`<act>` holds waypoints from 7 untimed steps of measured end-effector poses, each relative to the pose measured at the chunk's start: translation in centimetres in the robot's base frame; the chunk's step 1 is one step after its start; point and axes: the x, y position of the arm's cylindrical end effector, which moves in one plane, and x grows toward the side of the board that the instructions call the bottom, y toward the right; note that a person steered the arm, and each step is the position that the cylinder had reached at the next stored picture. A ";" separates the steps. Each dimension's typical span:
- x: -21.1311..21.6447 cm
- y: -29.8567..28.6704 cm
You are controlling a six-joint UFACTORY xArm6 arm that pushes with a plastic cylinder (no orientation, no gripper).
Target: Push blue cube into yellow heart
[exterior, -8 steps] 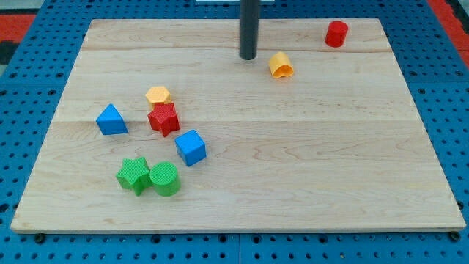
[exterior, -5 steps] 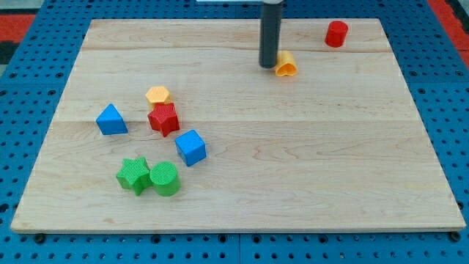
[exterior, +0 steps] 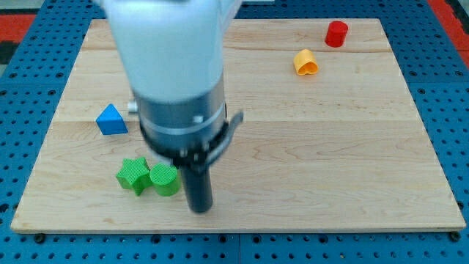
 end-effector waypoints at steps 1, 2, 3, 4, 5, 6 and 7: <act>1.2 -3.9; 0.5 -10.8; -1.2 -13.1; -4.0 -12.3; -6.3 -11.4; -6.6 -6.7; -7.1 -2.8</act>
